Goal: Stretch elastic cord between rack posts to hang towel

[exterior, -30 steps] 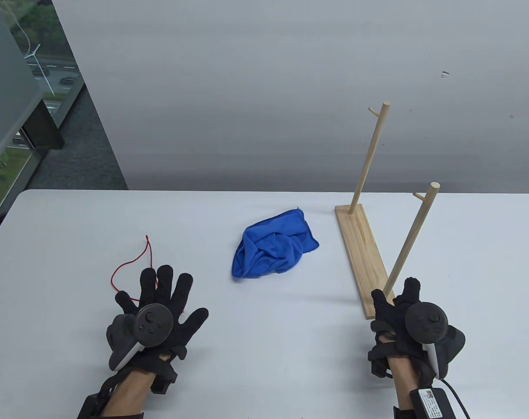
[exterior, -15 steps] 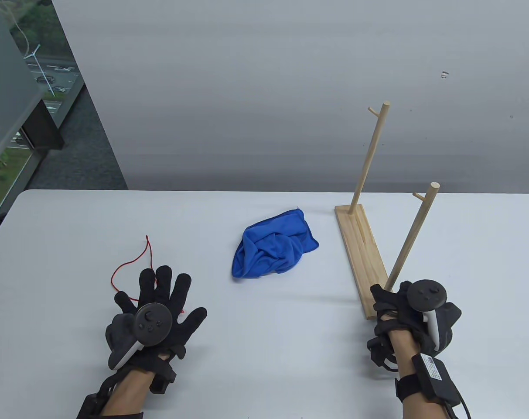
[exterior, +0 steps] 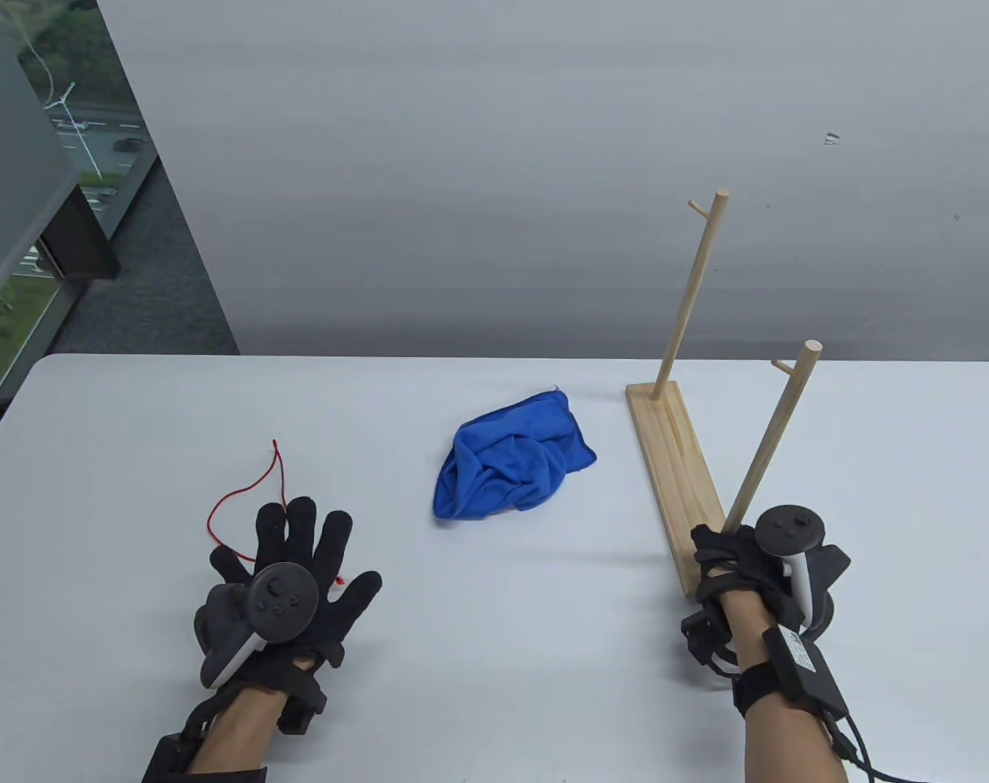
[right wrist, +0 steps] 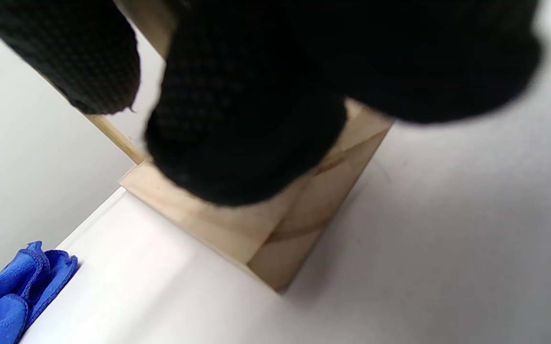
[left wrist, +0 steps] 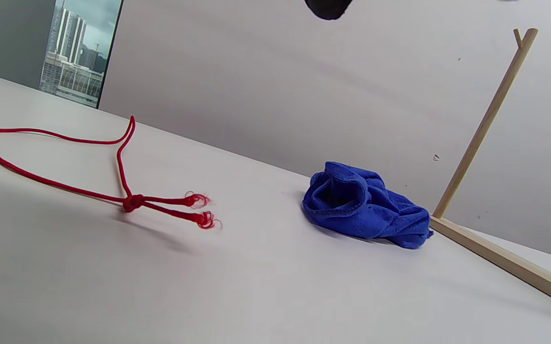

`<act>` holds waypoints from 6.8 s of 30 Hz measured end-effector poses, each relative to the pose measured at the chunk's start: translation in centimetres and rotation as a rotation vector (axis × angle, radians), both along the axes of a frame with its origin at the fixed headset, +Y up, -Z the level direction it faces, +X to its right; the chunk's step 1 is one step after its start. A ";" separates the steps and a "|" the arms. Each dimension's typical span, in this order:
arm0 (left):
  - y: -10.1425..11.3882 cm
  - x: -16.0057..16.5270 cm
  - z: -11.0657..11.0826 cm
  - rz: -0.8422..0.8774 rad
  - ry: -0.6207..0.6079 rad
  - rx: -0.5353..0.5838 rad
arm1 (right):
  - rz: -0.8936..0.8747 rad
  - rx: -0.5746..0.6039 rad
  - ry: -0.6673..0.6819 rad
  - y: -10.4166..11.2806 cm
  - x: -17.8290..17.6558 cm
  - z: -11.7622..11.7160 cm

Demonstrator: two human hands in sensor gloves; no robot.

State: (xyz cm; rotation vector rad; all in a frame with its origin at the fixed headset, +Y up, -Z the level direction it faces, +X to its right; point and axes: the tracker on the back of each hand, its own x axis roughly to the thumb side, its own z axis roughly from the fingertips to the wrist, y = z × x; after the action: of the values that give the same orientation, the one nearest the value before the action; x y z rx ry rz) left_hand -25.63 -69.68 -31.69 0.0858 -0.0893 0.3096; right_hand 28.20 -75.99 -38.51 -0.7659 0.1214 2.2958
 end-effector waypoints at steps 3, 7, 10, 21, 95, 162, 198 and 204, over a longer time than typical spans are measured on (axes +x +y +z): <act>0.0 0.0 0.0 -0.003 -0.001 -0.001 | -0.014 -0.013 -0.002 -0.2 0.1 -0.1; 0.0 0.0 0.0 -0.004 0.002 0.000 | 0.019 0.016 -0.013 -0.2 -0.2 -0.1; 0.0 0.0 0.0 -0.004 0.006 0.002 | 0.021 0.040 -0.010 -0.3 -0.3 -0.1; 0.0 -0.1 -0.1 -0.006 0.006 -0.005 | -0.059 0.176 -0.012 -0.7 -0.7 0.1; -0.2 -1.3 -0.3 -0.002 0.065 -0.031 | -0.042 0.335 0.785 2.8 -6.7 -1.4; -0.8 -4.9 -1.0 -0.019 0.188 0.026 | 0.088 0.330 0.648 2.4 -4.8 7.4; -5.9 -2.2 -8.4 -0.447 -0.065 -0.265 | 0.093 0.336 0.662 3.0 -4.8 7.6; -6.3 -2.5 -9.0 -0.417 -0.045 -0.292 | 0.067 0.340 0.658 2.9 -4.8 7.6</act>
State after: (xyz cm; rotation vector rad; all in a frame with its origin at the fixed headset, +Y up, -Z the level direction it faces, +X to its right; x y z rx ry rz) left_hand -28.14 -75.96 -40.71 -0.2277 -0.1031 -0.0944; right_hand 23.41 -73.05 -30.95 0.1737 -0.0009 2.4573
